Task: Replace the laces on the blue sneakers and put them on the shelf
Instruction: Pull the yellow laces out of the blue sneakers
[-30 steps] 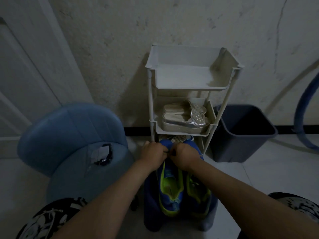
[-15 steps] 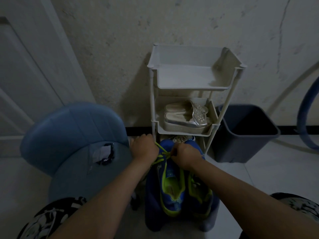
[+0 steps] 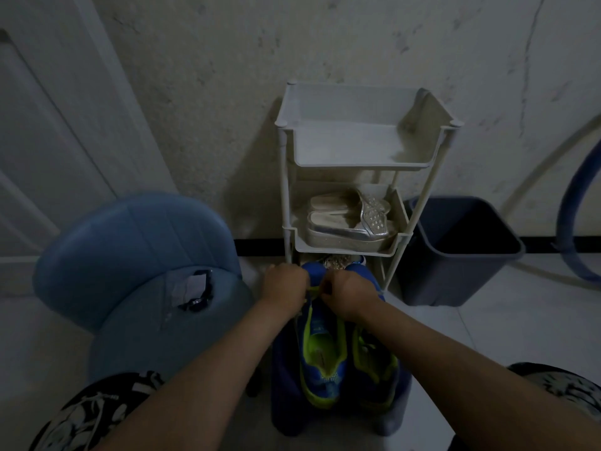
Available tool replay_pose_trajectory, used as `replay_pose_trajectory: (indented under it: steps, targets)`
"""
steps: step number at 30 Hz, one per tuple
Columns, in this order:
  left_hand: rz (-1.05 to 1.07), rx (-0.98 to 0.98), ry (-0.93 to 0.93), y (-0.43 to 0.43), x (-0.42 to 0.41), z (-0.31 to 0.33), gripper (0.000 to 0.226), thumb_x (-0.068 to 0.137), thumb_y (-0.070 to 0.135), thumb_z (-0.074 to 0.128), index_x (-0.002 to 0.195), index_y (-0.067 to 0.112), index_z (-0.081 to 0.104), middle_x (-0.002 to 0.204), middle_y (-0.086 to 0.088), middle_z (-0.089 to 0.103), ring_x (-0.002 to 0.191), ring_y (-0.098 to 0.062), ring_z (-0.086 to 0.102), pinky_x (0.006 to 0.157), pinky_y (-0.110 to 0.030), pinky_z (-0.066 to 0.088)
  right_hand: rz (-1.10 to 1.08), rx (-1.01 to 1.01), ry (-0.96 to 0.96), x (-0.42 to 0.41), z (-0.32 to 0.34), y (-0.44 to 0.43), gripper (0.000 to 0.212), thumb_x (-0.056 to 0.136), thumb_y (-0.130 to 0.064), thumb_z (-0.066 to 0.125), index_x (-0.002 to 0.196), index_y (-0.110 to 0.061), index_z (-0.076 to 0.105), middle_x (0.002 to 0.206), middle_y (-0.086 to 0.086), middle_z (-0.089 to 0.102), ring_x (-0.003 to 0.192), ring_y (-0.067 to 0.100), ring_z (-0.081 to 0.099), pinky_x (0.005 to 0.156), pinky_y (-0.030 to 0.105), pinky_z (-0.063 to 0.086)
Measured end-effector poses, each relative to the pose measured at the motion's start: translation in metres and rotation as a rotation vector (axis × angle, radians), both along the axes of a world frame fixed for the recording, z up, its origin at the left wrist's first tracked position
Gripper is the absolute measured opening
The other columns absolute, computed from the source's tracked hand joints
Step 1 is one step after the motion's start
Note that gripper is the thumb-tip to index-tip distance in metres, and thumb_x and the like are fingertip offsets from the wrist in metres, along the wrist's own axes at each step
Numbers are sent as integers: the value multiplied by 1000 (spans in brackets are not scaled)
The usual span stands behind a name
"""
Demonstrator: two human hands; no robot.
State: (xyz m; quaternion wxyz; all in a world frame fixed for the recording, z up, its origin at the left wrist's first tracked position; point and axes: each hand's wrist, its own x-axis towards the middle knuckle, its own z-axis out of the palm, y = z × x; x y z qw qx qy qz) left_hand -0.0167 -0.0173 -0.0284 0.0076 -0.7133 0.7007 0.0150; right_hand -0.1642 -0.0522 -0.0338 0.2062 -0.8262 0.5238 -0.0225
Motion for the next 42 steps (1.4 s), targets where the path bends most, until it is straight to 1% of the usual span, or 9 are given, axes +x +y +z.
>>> replay_pose_trajectory:
  steps: [2,7,14,19,24,28,35,39,42]
  targets:
    - [82,-20,-73,-3,8,4,20,95,20,50,104,17,69,109,-6,67,103,-26,63,82,-34,43,0,12,-13,-1,-1,-1,17,91,-30,61,106,-25,67,113,1,67,103,21,63,74,27,45]
    - [273,207,-76,0,31,4,30,96,15,48,123,10,62,131,-9,58,122,-27,53,98,-36,44,114,-23,24,4,2,-1,29,89,-26,61,117,-30,66,124,1,60,108,22,62,86,35,53]
    - [76,255,442,3,4,-1,27,91,23,53,112,10,63,118,-12,51,103,-25,54,79,-28,40,184,-29,184,16,6,-7,26,91,-23,58,115,-18,67,119,9,61,107,25,62,87,37,53]
    - [81,292,501,5,0,-5,36,84,24,63,117,10,58,125,-12,44,113,-28,53,86,-24,38,167,-99,245,25,1,-6,27,97,-23,52,120,-12,60,125,11,58,114,27,59,88,37,48]
    - [86,262,547,6,2,-7,35,83,24,66,115,14,55,119,-8,42,104,-23,51,80,-22,36,95,-44,185,20,-1,-9,25,96,-34,56,110,-16,67,112,7,66,103,25,64,80,33,49]
    - [84,247,567,5,2,-11,45,83,23,66,126,18,51,123,-7,41,99,-17,47,80,-22,37,-96,-45,65,7,4,-12,20,94,-24,56,105,-11,67,107,10,69,99,26,66,71,28,46]
    - [96,67,534,6,-5,-17,14,87,15,66,99,10,71,117,-13,47,107,-27,56,85,-20,37,-83,53,24,-6,3,-16,11,87,-20,55,79,-14,59,88,11,68,91,29,67,71,29,49]
    - [91,-13,530,6,-10,-18,12,89,11,61,89,4,70,111,-17,53,101,-31,57,79,-24,37,57,-3,-7,-3,5,-14,34,87,-25,61,121,-21,64,121,5,62,110,24,62,86,27,47]
    - [74,11,536,5,-11,-18,15,87,8,59,86,-1,70,100,-22,65,93,-34,62,69,-28,40,193,-20,66,1,6,-8,32,91,-27,56,122,-25,66,120,6,62,109,24,61,90,31,49]
